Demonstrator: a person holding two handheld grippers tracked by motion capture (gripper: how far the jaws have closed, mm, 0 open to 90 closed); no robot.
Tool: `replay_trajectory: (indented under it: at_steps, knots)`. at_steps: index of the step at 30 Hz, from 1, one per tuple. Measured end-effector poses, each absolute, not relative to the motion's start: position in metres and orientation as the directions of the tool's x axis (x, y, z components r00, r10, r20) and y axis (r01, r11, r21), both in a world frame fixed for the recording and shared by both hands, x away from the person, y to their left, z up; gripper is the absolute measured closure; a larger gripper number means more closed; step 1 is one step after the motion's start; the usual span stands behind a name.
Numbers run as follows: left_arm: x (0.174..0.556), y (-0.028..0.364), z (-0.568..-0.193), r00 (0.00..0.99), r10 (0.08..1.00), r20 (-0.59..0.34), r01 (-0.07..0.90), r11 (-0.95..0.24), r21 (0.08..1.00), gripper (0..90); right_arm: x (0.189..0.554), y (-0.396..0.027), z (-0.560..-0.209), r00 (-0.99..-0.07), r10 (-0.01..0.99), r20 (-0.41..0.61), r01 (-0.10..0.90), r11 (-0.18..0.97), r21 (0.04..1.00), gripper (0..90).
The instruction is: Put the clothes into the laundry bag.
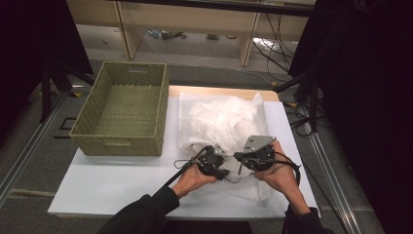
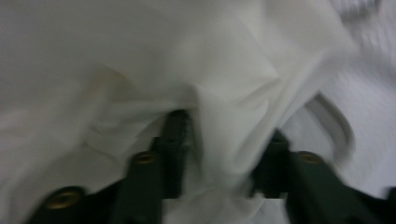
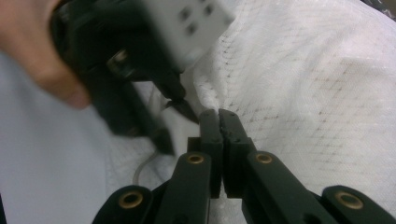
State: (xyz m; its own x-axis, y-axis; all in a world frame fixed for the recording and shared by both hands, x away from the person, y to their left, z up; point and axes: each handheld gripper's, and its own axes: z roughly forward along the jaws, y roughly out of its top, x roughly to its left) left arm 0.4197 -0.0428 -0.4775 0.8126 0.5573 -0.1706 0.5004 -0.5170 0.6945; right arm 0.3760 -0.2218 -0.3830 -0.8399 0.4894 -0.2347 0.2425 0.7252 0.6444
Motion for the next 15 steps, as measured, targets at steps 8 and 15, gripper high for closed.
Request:
replay_trajectory:
  at_steps: [8, 15]
  knots:
    - [0.456, -0.040, -0.477, 0.721, 0.691, -0.055, 0.473, -0.434, 0.767, 87.7, 0.378, -0.220, -0.388, -0.842, 0.491, -0.224, 0.256, 0.729, 0.634, 90.0]
    - [0.478, -0.056, -0.483, 0.642, 0.765, -0.049, 0.459, -0.333, 0.824, 87.7, 0.387, -0.223, -0.397, -0.838, 0.497, -0.223, 0.264, 0.728, 0.633, 90.0]
